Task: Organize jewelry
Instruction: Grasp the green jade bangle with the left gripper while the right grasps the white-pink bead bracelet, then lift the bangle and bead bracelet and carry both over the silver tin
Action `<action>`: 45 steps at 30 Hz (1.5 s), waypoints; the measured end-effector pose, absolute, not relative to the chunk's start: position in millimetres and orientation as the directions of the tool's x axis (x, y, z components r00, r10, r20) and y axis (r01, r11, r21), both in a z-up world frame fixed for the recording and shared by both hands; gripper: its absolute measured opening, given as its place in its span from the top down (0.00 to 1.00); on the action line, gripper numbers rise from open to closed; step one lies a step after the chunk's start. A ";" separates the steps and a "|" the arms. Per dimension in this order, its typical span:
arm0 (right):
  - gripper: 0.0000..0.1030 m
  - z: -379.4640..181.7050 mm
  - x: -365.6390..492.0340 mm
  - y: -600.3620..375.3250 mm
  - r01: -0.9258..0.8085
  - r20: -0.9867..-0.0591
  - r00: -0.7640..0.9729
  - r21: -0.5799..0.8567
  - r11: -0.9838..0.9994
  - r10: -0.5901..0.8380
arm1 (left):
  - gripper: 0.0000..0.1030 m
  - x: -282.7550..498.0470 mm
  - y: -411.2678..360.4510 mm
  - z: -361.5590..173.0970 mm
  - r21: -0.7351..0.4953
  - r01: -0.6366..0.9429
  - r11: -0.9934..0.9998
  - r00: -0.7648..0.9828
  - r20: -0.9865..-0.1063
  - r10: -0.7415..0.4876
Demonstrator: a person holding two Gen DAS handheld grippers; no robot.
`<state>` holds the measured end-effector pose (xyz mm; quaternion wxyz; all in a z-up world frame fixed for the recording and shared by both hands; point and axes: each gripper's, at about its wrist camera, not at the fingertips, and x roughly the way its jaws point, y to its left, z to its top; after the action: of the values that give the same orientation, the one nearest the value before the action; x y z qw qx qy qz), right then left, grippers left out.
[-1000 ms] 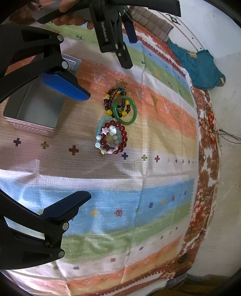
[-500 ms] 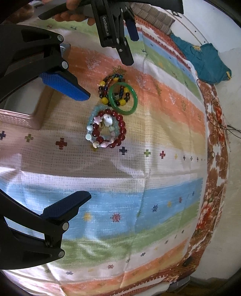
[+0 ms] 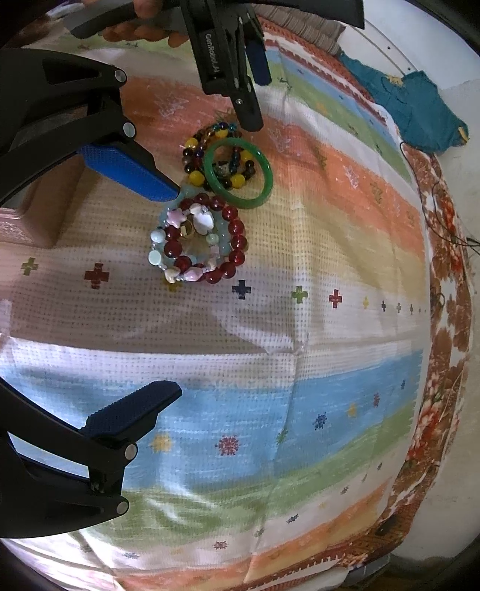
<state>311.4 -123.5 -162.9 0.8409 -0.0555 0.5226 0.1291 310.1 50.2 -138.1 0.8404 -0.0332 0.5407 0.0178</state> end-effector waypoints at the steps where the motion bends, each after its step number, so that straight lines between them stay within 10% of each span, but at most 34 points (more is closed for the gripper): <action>1: 0.04 -164.4 312.8 -122.3 -0.279 -0.895 0.418 0.037 0.960 0.156 | 0.18 312.0 48.6 -139.2 -0.031 -0.059 0.998 0.414 -0.910 -0.004; 7: 0.16 -172.6 319.5 -118.2 -0.284 -0.905 0.399 0.029 0.958 0.146 | 0.24 319.7 46.6 -147.6 -0.046 -0.052 0.998 0.406 -0.914 -0.021; 10: 0.19 -176.5 322.6 -116.6 -0.284 -0.909 0.395 0.020 0.959 0.136 | 0.42 323.5 45.7 -155.5 -0.046 -0.051 0.998 0.386 -0.922 -0.023; 26: 0.77 -189.0 331.1 -109.5 -0.299 -0.925 0.352 0.036 0.953 0.146 | 0.90 325.4 33.0 -170.4 -0.046 0.008 0.999 0.350 -0.936 -0.046; 45: 0.90 -166.2 325.0 -108.1 -0.327 -0.903 0.396 0.031 0.945 0.166 | 0.93 324.6 32.6 -154.6 -0.014 -0.018 1.000 0.381 -0.925 -0.006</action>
<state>325.0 -108.1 -166.2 0.8320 -0.0758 0.5293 0.1481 324.6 32.6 -154.6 0.8308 -0.0108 0.5564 0.0036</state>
